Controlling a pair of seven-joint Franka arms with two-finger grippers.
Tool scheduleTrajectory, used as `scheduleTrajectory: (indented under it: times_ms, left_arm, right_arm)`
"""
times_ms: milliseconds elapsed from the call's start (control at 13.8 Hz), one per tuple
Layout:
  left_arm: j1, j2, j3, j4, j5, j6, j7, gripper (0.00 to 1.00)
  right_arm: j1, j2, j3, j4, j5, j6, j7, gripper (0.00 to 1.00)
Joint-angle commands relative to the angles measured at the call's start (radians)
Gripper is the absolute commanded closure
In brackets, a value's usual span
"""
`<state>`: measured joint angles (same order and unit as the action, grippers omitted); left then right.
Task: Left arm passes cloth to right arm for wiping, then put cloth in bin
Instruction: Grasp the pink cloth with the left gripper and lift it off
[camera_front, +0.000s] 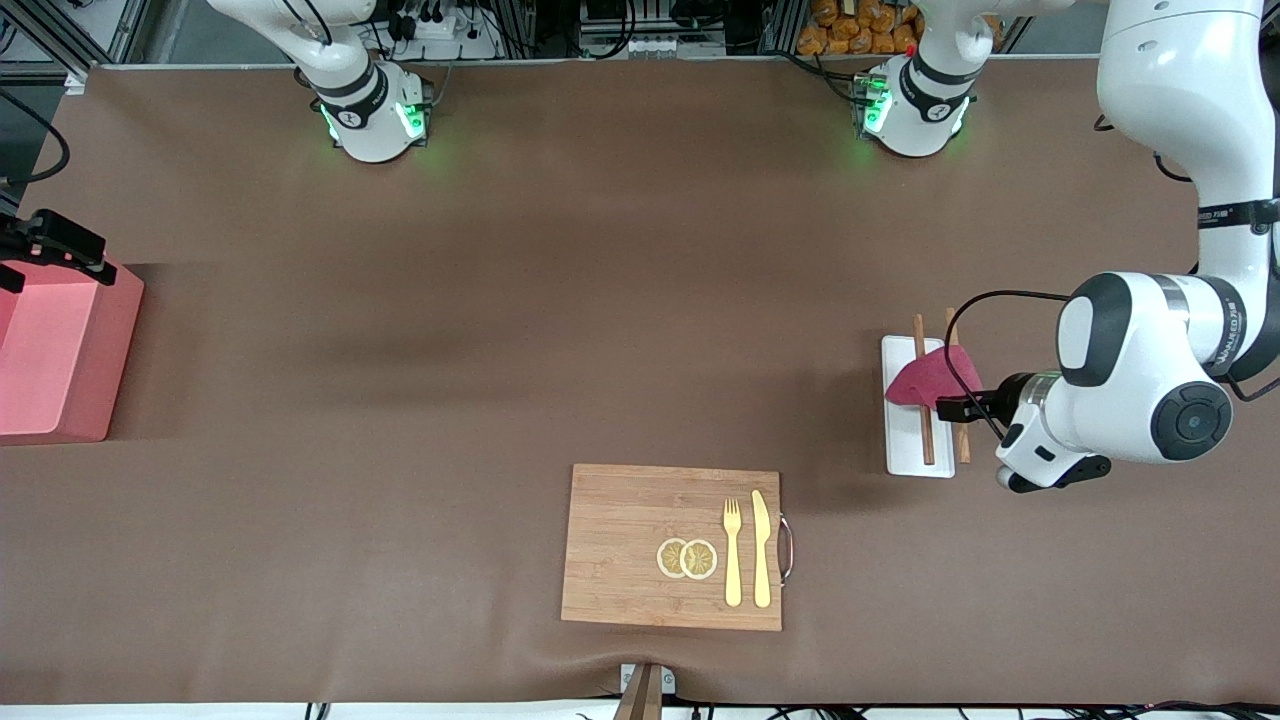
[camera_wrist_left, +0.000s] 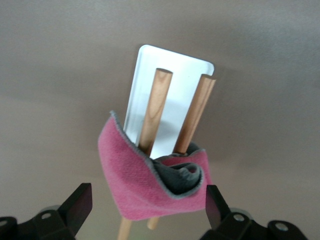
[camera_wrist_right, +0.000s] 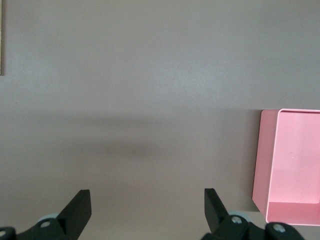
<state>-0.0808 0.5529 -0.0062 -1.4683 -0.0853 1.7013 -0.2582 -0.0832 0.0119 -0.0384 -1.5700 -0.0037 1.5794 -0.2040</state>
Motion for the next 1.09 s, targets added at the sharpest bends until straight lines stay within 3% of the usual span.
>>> scheduleTrajectory:
  times_ms: [0, 145, 290, 362, 724, 1014]
  left_arm:
    - [-0.002, 0.015, 0.0, 0.002, -0.025, 0.031, -0.015, 0.0]
    - [-0.004, 0.018, 0.0, -0.006, -0.025, 0.027, -0.015, 0.0]
    - [-0.008, 0.018, 0.0, -0.015, -0.025, 0.018, -0.016, 0.92]
    - [-0.013, 0.018, 0.0, -0.021, -0.025, 0.018, -0.016, 1.0]
    - [-0.011, 0.01, 0.0, -0.017, -0.024, 0.017, -0.015, 1.0]
    - [-0.005, -0.057, 0.002, -0.012, -0.011, 0.011, -0.013, 1.0]
  right_arm:
    - [-0.017, 0.003, 0.012, 0.002, -0.015, -0.013, -0.005, 0.0]
    - [-0.017, 0.003, 0.012, 0.002, -0.015, -0.015, -0.005, 0.0]
    - [-0.017, 0.003, 0.012, 0.002, -0.015, -0.024, -0.003, 0.0]
    - [-0.018, 0.003, 0.012, 0.004, -0.013, -0.035, -0.003, 0.0]
    - [-0.029, 0.003, 0.012, 0.002, -0.009, -0.038, -0.002, 0.0]
    - [-0.04, 0.005, 0.014, 0.004, 0.001, -0.038, 0.0, 0.0]
